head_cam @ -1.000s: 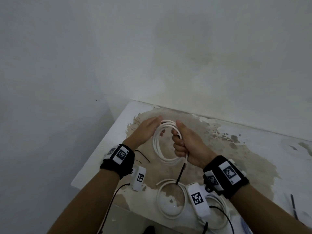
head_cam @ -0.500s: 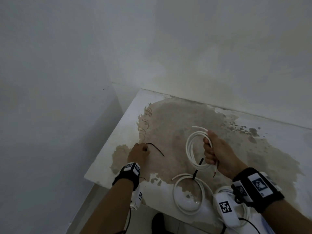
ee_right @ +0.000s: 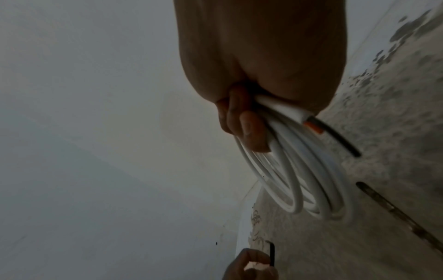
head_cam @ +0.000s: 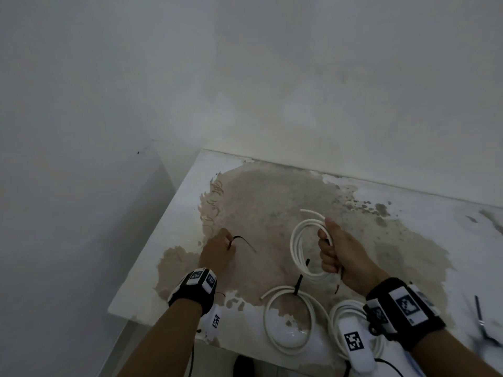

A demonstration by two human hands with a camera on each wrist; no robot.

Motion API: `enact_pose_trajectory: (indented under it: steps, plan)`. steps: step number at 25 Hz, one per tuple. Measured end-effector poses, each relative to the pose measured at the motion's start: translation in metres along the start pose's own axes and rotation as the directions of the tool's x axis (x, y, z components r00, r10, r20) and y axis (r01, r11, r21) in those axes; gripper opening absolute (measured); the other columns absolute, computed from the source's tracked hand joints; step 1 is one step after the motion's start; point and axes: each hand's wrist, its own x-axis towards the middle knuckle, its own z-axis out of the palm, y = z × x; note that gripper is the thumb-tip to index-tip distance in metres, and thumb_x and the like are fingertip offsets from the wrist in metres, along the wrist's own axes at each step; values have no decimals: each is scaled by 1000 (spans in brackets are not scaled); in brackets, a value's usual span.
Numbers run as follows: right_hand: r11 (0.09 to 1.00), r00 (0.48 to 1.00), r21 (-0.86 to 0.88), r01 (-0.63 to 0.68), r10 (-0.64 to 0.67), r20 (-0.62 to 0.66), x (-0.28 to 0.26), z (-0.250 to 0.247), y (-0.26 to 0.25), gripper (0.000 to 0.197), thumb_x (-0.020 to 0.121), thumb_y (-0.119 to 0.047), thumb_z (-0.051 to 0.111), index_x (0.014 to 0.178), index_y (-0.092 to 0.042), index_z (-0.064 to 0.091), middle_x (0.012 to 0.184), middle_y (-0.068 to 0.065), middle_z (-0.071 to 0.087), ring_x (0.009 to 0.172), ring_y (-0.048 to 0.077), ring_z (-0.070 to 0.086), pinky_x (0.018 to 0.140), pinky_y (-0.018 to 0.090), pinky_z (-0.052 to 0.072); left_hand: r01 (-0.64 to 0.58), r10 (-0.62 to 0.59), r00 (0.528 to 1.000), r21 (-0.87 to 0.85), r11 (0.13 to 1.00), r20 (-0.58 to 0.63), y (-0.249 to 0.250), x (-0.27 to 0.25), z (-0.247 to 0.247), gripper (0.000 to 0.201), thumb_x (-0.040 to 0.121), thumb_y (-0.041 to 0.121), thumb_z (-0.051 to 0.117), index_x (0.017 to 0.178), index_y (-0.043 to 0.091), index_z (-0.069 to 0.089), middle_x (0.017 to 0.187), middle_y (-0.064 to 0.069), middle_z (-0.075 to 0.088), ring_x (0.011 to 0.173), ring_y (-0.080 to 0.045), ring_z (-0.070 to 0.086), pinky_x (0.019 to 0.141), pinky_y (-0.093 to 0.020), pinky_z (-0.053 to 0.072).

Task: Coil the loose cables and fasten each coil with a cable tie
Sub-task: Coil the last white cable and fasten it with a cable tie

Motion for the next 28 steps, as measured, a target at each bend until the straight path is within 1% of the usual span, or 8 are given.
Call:
enact_pose_trajectory:
  steps: [5, 9, 12, 14, 17, 20, 24, 28]
  plan:
    - [993, 994, -71, 91, -95, -46, -6, -15, -3, 47, 105, -50, 36, 77, -12, 41, 53, -1, 24, 44, 14, 17, 46, 28, 20, -318, 312, 947, -83, 944, -71, 79, -20, -1, 21, 91, 29, 67, 79, 11, 66, 68, 1, 55, 62, -13, 49, 56, -20, 36]
    - [965, 973, -173, 195, -213, -91, -15, -26, -8, 49, 106, -48, 35, 79, -9, 47, 52, -2, 28, 43, 14, 20, 47, 28, 19, -479, 470, 877, -123, 869, -100, 134, -37, 0, 32, 89, 40, 65, 71, 14, 65, 66, -1, 59, 63, -16, 54, 59, -33, 42]
    - [889, 905, -307, 341, -398, -147, -21, -35, -9, 49, 107, -42, 35, 77, -8, 54, 51, -3, 34, 40, 8, 28, 45, 23, 25, -543, 545, 839, -75, 836, 5, 172, -44, 1, 28, 89, 38, 67, 74, 15, 66, 71, -2, 63, 67, -16, 57, 63, -33, 45]
    - [842, 832, -366, 397, -498, -243, -22, -45, -8, 47, 107, -41, 36, 74, -12, 54, 51, -8, 39, 43, 4, 36, 47, 18, 32, -560, 555, 817, -17, 828, 156, 189, -46, 1, 30, 90, 40, 66, 74, 14, 66, 73, -4, 64, 68, -19, 58, 63, -31, 43]
    - [818, 767, -401, 414, -550, -330, -24, -68, -9, 44, 106, -43, 36, 72, -21, 51, 56, -9, 44, 50, 6, 42, 54, 22, 37, -567, 539, 784, 2, 824, 308, 204, -49, 1, 30, 90, 40, 66, 75, 14, 69, 73, -4, 66, 67, -18, 59, 60, -27, 41]
    - [758, 771, -468, 453, -597, -221, -34, -80, -10, 42, 106, -43, 38, 70, -24, 48, 51, -10, 40, 47, 6, 35, 52, 26, 30, -570, 571, 781, -85, 817, 253, 221, -55, 5, 26, 91, 37, 65, 77, 16, 71, 74, -2, 69, 68, -15, 62, 66, -33, 50]
    - [668, 762, -600, 441, -631, -143, -47, -80, -5, 41, 104, -46, 37, 71, -27, 52, 54, -6, 45, 48, 5, 39, 52, 29, 32, -502, 557, 822, -315, 806, 115, 250, -63, 8, 23, 92, 33, 64, 78, 17, 71, 73, -2, 71, 69, -16, 67, 65, -33, 57]
    - [758, 775, -499, 420, -585, -237, -44, -90, -1, 59, 101, -62, 28, 69, -19, 53, 55, 2, 47, 49, 14, 40, 53, 39, 34, -466, 571, 816, -480, 743, 91, 270, -68, 7, 23, 89, 36, 64, 81, 16, 74, 78, -7, 72, 75, -23, 69, 65, -27, 57]
